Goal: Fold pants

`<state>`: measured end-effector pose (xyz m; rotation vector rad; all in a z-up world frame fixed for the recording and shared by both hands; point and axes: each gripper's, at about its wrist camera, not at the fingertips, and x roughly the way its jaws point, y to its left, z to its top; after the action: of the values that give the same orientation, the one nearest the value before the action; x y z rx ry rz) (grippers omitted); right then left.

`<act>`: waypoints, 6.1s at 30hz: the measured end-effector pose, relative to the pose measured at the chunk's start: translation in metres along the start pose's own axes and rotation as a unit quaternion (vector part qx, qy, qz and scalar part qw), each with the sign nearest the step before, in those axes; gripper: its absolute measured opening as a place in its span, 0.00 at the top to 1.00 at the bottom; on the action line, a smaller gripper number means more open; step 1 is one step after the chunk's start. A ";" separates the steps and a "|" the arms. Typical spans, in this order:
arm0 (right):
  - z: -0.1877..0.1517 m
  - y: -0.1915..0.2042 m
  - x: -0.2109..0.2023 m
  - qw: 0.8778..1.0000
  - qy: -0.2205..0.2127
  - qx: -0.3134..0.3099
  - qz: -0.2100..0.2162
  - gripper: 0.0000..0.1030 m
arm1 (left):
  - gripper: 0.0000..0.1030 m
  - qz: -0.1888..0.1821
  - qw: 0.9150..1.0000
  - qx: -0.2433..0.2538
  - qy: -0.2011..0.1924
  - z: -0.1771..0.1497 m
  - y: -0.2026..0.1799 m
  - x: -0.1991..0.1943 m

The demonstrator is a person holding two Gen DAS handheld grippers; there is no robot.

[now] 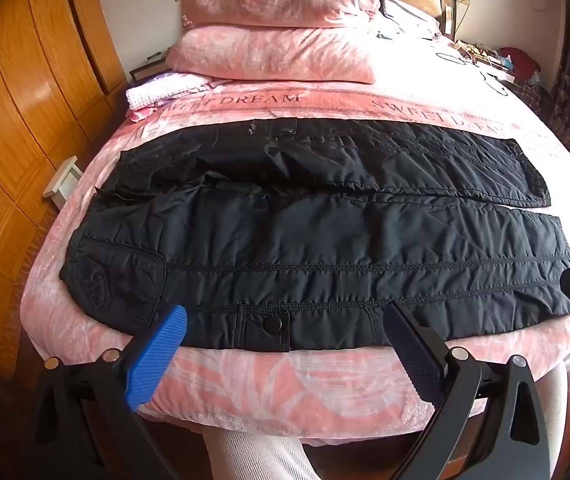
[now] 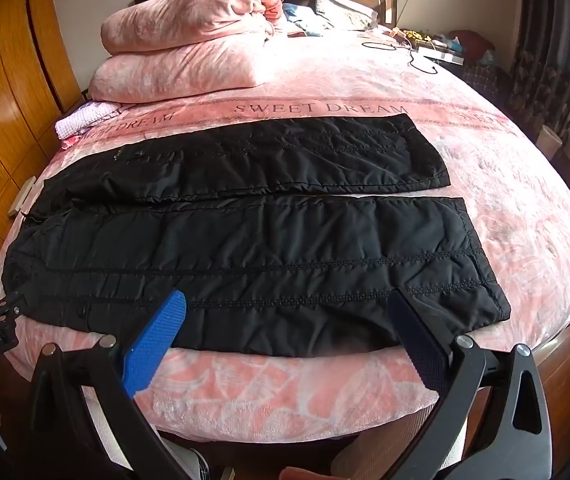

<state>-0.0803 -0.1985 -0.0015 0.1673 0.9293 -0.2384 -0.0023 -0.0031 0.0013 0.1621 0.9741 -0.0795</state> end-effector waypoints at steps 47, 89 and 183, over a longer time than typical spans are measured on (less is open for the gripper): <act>0.004 -0.006 0.006 1.000 0.000 0.008 0.007 0.02 | 0.04 -0.002 1.000 0.004 0.005 0.002 -0.004 0.013; 0.027 -0.030 0.033 0.998 0.015 0.002 0.059 0.02 | 0.04 -0.058 0.997 0.031 0.030 0.027 -0.019 0.038; 0.030 -0.068 0.054 0.941 -0.014 -0.182 0.286 0.95 | 0.87 -0.184 0.936 0.289 -0.076 0.016 -0.059 0.066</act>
<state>-0.0448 -0.2782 -0.0305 0.0847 0.8444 0.4679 0.0393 -0.0638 -0.0503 0.5056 0.7928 -0.7177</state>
